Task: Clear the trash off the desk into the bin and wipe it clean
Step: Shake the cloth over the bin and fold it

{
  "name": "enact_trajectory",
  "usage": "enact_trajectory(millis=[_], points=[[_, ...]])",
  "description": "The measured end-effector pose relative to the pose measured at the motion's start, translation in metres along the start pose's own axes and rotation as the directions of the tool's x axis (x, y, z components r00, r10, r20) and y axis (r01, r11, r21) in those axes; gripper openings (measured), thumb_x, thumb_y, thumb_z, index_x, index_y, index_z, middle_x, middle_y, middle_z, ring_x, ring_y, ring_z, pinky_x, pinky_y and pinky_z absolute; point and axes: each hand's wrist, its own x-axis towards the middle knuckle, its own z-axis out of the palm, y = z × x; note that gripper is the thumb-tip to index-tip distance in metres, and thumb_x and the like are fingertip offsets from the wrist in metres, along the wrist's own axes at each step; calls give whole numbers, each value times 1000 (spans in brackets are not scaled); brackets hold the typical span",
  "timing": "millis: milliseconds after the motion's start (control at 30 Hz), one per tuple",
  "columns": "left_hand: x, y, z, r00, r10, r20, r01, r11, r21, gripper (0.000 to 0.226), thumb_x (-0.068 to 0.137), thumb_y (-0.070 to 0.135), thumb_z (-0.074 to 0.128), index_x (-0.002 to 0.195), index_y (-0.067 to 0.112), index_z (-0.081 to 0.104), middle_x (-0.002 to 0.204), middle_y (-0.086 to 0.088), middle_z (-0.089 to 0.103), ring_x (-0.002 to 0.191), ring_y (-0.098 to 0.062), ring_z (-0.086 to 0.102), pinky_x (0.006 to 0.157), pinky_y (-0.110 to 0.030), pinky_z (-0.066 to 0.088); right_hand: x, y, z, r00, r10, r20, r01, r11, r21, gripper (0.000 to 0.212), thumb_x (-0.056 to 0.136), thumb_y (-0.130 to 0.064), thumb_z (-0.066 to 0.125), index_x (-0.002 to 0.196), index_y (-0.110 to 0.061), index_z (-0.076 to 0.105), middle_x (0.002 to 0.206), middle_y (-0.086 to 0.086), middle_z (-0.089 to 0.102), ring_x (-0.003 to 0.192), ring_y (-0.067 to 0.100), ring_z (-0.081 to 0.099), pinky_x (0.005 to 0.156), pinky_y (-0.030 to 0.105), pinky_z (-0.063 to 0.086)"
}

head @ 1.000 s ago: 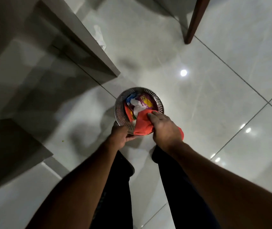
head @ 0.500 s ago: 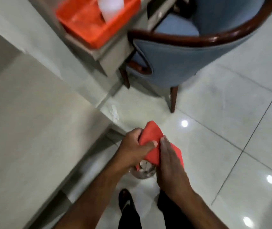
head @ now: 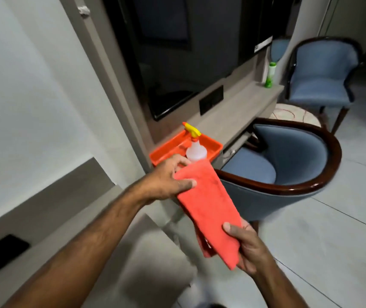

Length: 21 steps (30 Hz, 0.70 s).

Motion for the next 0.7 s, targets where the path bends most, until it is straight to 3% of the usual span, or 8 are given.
enact_trajectory(millis=[100,233,300,333,433,500,600,700], points=[[53,-44,-42,981,-70,-181,83,994,64,42,84,8,77,112,13,46,91,-9,55,79,-22,54,60,-31,49,61,-17,14,966,-142,-217,122,987,-102,59,73,0,73,129,-1,55,133,34,57,112,44,62,99,68,45],[121,-100,-77,946,-43,-321,115,972,207,25,81,14,77,83,19,53,80,5,54,79,-19,54,67,-27,41,156,-30,34,839,-209,-502,74,958,-276,55,81,-1,75,128,-10,47,118,19,64,85,27,68,68,47,61],[156,-129,-91,926,-71,-371,161,962,218,14,81,16,78,81,20,64,92,0,67,92,-21,63,78,-24,45,210,-31,38,782,-248,-572,42,936,-348,45,86,0,69,123,-12,46,111,16,62,84,30,65,70,54,60],[171,-142,-96,925,-96,-368,192,953,234,12,81,17,79,89,18,70,102,-3,71,100,-22,65,83,-24,45,232,-31,39,771,-262,-581,18,920,-390,38,86,1,67,115,-15,49,106,15,63,83,30,65,72,58,59],[214,-180,-106,936,-174,-307,275,904,328,37,80,16,78,116,11,71,126,-8,70,116,-23,65,98,-26,48,291,-27,36,785,-233,-574,-92,873,-480,25,83,5,63,91,-18,62,90,16,67,73,28,63,63,47,59],[231,-197,-105,951,-177,-252,272,868,415,46,80,15,76,124,10,67,130,-12,68,118,-27,64,103,-31,52,318,-19,31,757,-235,-610,-164,836,-525,20,82,9,61,94,-6,67,86,18,68,74,28,64,67,44,60],[241,-215,-92,970,-199,-142,245,811,531,42,80,20,73,120,7,66,124,-16,67,109,-30,66,95,-35,57,344,-9,31,699,-270,-663,-264,764,-589,19,83,1,59,102,4,64,79,14,63,63,25,60,49,28,48],[234,-224,-80,973,-206,-104,226,765,603,33,86,18,66,116,5,64,132,-18,51,113,-33,61,99,-34,52,354,-5,37,719,-138,-681,-392,729,-562,17,84,0,53,97,7,61,79,21,62,63,32,61,50,33,49]])
